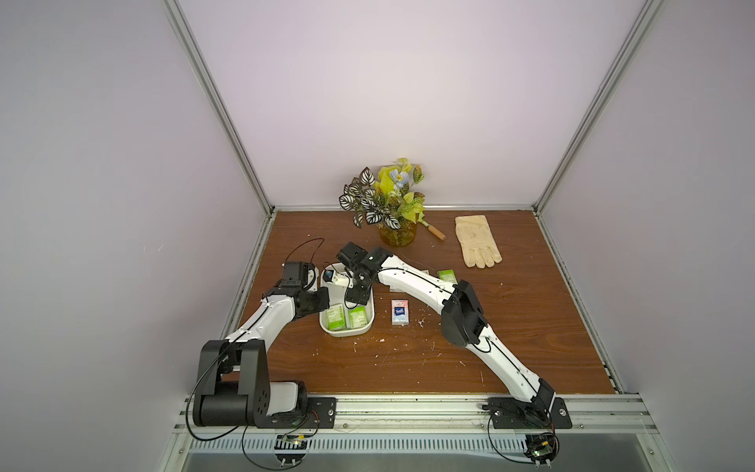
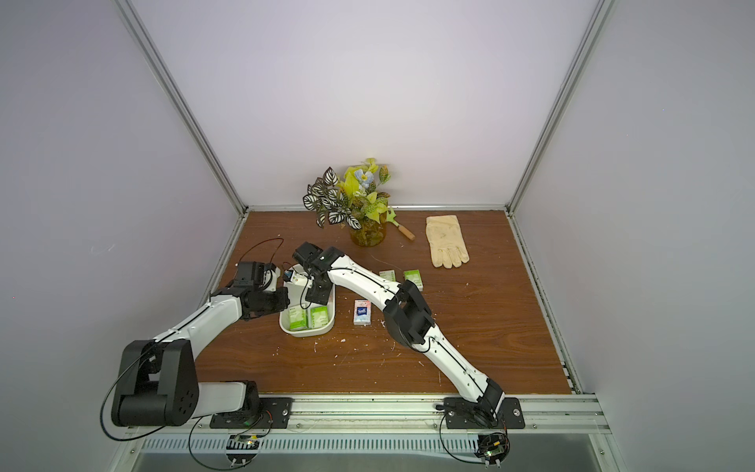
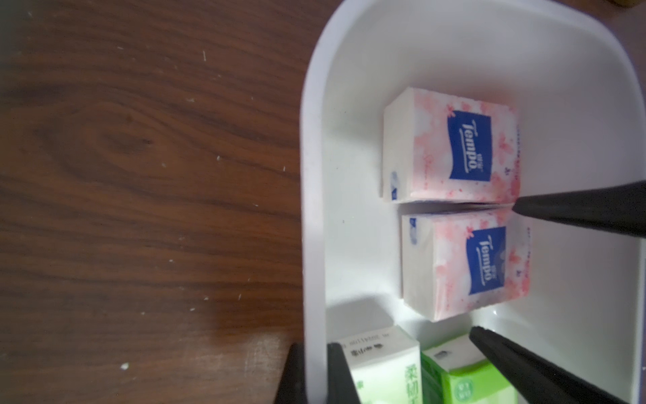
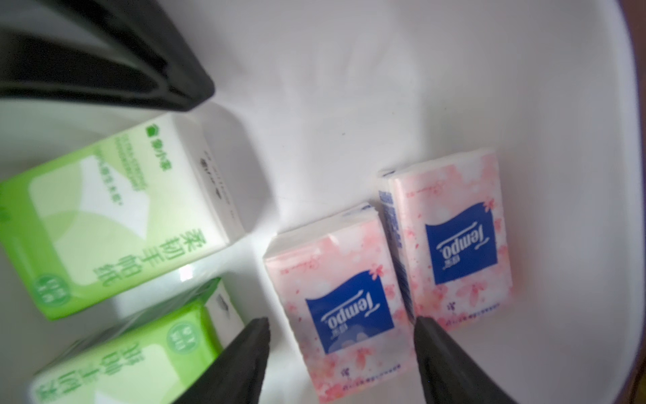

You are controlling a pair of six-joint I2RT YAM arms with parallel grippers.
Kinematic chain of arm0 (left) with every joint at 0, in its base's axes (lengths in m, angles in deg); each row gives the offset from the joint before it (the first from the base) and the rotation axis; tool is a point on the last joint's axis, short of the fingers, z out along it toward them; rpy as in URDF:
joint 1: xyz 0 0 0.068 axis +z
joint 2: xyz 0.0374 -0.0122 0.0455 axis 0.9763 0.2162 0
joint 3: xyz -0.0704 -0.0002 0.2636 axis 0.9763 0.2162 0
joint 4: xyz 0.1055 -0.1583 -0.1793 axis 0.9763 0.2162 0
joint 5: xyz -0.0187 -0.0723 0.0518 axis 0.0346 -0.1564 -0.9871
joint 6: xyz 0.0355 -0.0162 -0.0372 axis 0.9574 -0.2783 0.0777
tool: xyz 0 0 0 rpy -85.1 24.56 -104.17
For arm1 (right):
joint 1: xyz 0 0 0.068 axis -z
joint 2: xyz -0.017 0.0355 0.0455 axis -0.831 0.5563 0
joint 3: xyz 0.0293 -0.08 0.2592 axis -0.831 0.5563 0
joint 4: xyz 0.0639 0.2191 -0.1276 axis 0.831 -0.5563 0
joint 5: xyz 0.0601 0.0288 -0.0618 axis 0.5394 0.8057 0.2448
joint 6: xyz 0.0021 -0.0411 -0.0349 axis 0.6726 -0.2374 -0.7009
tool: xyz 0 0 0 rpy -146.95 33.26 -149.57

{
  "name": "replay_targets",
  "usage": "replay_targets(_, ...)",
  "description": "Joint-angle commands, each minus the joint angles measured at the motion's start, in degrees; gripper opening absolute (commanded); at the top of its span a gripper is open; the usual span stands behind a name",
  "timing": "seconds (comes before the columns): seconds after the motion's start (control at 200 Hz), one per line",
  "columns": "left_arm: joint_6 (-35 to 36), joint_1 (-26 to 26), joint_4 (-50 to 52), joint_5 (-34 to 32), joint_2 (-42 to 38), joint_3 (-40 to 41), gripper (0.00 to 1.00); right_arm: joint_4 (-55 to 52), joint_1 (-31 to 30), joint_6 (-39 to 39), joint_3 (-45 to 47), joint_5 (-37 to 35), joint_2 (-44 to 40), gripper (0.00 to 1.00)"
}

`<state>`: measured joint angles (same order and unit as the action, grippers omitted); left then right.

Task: Take the pocket tissues out of the storage box
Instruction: Pick up the pocket tissues from the storage box.

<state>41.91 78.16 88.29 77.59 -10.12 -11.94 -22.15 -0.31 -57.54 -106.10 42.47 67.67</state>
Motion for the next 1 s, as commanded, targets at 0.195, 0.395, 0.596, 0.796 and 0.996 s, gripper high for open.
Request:
replay_targets(0.195, 0.7, -0.6, 1.3, -0.1, 1.1, -1.3, 0.05, -0.1, 0.1, -0.9, -1.6, 0.6, 2.4, 0.73)
replay_targets(0.395, 0.6, -0.6, 1.2, -0.1, 1.1, -1.3, 0.05, -0.9, 0.1, -0.9, -0.9, 2.1, 2.6, 0.71)
replay_targets(0.596, 0.6, -0.6, 1.2, 0.0, 1.2, -1.3, 0.04, 0.6, 0.1, -0.8, 0.9, 1.4, 2.8, 0.7)
replay_targets(0.796, 0.6, -0.6, 1.2, 0.0, 1.2, -1.2, 0.04, 0.8, 0.4, 0.6, -1.6, 0.1, 4.5, 0.76)
replay_targets(0.996, 0.7, -0.6, 1.2, 0.2, 1.2, -1.3, 0.04, 1.3, 0.6, 0.6, -1.4, 0.7, 4.5, 0.77)
